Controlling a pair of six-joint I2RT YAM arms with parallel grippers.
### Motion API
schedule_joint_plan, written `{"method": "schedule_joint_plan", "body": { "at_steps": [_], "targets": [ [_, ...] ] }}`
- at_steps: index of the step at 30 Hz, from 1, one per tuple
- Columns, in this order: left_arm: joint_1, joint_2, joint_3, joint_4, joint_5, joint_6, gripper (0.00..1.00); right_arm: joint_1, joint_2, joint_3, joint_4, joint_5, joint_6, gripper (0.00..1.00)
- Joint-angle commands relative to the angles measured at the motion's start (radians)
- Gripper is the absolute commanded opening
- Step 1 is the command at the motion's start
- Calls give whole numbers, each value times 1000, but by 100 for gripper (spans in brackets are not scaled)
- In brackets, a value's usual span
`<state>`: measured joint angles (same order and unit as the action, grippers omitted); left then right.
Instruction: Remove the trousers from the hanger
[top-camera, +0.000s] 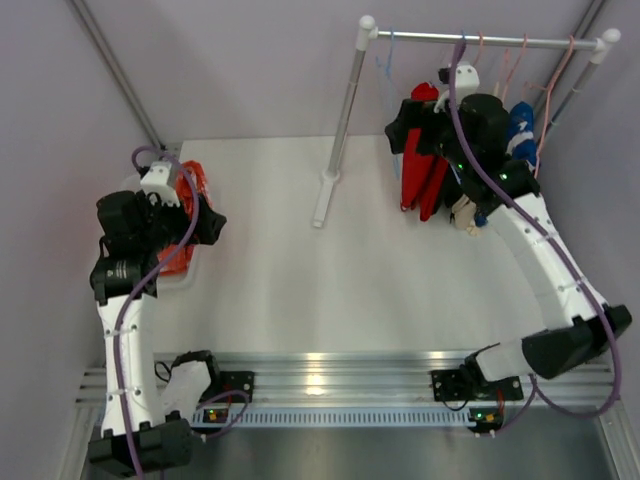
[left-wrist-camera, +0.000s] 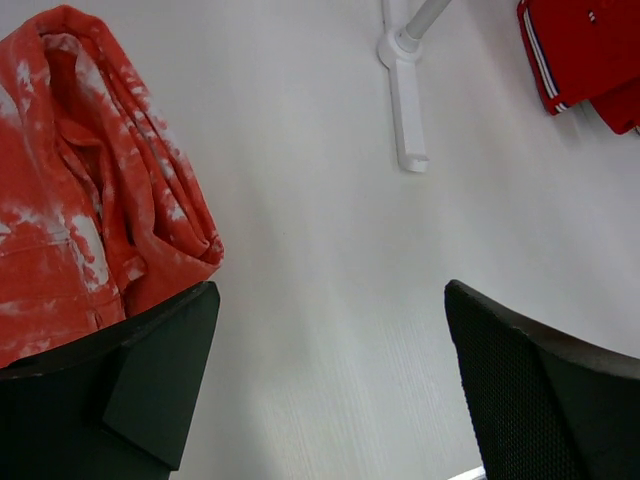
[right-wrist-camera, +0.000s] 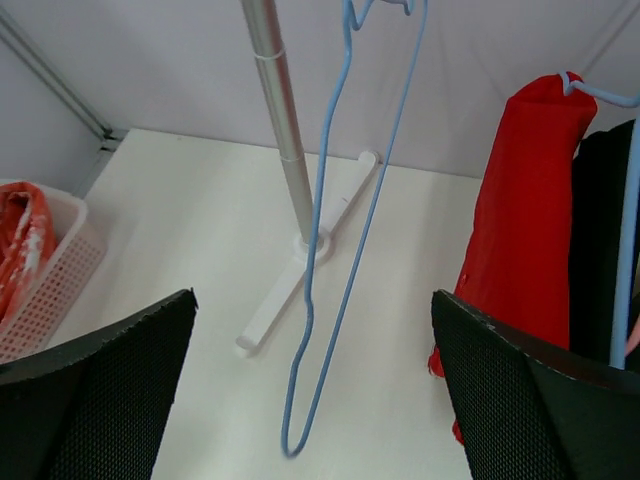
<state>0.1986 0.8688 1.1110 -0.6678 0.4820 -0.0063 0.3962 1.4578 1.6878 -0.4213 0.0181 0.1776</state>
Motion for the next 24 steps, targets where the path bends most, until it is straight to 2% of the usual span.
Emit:
{"method": "schedule_joint_plan", "body": {
  "at_steps": [1,6,8,9,10,12,13,19,24],
  "targets": [
    [4,70,113,-68,118,54,99,4,-196,-101,52,-58,-13,99],
    [-24,182,243,-92,136,49,99,3,-461,-313,29,-35,-27,99],
    [-95,214,311,-104,67,48,99,3,-531,-399,16,-23,-38,99],
    [-138,246,332,-110,23,52,99,3,-597,-427,12,-23,-43,99],
    [-247,260,351,-113,-88,60,99,3,-626,-450,4,-23,-52,99],
    [-362,286,388,-110,-233,58,99,-2,-712,-514,-4,3,-62,99],
    [-457,294,395,-107,-296,51,99,-14,-735,-530,-11,5,-70,99],
    [-452,280,376,-92,-378,19,99,-109,-879,-638,-34,-12,-104,99],
    [-424,162,290,-75,-399,54,99,-177,-955,-705,-22,-90,-109,99]
  ]
}}
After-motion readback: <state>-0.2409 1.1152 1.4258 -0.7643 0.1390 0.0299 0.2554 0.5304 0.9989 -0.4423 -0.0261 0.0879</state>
